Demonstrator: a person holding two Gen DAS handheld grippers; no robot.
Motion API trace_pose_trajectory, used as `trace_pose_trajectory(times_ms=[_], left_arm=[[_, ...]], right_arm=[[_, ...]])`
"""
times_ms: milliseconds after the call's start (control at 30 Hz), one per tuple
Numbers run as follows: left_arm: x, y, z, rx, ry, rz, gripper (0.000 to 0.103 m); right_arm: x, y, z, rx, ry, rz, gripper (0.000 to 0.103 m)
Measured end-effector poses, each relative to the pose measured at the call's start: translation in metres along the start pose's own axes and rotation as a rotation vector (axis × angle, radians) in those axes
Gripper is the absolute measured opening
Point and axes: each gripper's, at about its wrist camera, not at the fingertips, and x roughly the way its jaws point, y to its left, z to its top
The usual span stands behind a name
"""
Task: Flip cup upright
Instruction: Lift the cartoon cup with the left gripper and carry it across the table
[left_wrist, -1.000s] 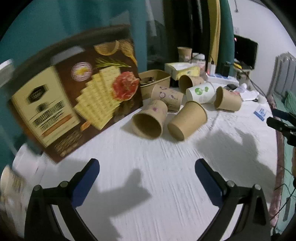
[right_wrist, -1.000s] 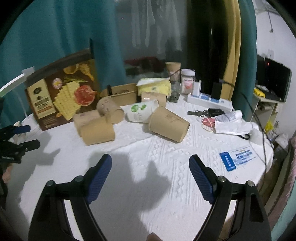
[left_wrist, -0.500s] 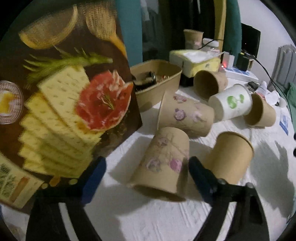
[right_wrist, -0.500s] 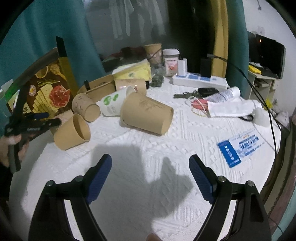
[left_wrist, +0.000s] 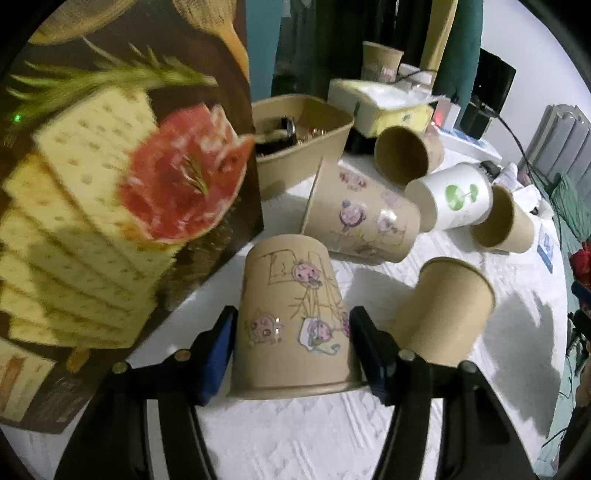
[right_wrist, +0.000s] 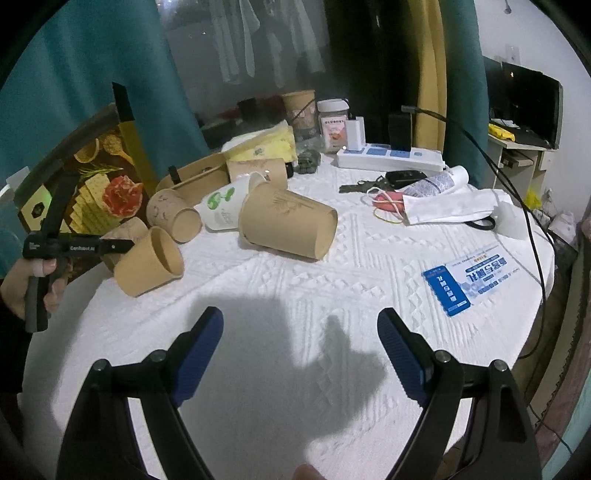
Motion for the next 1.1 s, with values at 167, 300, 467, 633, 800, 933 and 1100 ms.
trace_pose_trajectory(times_ms=[167,300,467,633,800,933,1100], left_arm=[[-0.055,-0.009,-0.015,0.035,-0.069,0.009,0.062],[-0.104,-0.035,-0.045,0.110,-0.104,-0.023,0.062],[-0.151,-0.096,-0.113,0.298,-0.085,-0.085,0.062],[-0.164,-0.144,-0.176,0.425,-0.057,-0.073,0.062],[-0.155,-0.163,-0.214,0.441,-0.024,-0.126,0.062],[-0.142,-0.171,-0.228,0.437,-0.005,-0.146,0.062],[-0.133,-0.174,-0.234,0.454,-0.017,-0.115,0.063]], right_arm=[[-0.028,0.013,-0.008,-0.015,-0.034,0.020,0.084],[-0.051,0.029,-0.025,-0.035,-0.048,0.050,0.084],[-0.075,0.045,-0.059,-0.044,-0.049,0.079,0.084],[-0.090,0.053,-0.101,-0.056,0.002,0.094,0.084],[-0.104,0.058,-0.135,-0.099,0.022,0.066,0.084],[-0.111,0.062,-0.148,-0.135,0.029,0.041,0.084],[-0.112,0.069,-0.153,-0.158,0.031,0.052,0.084]])
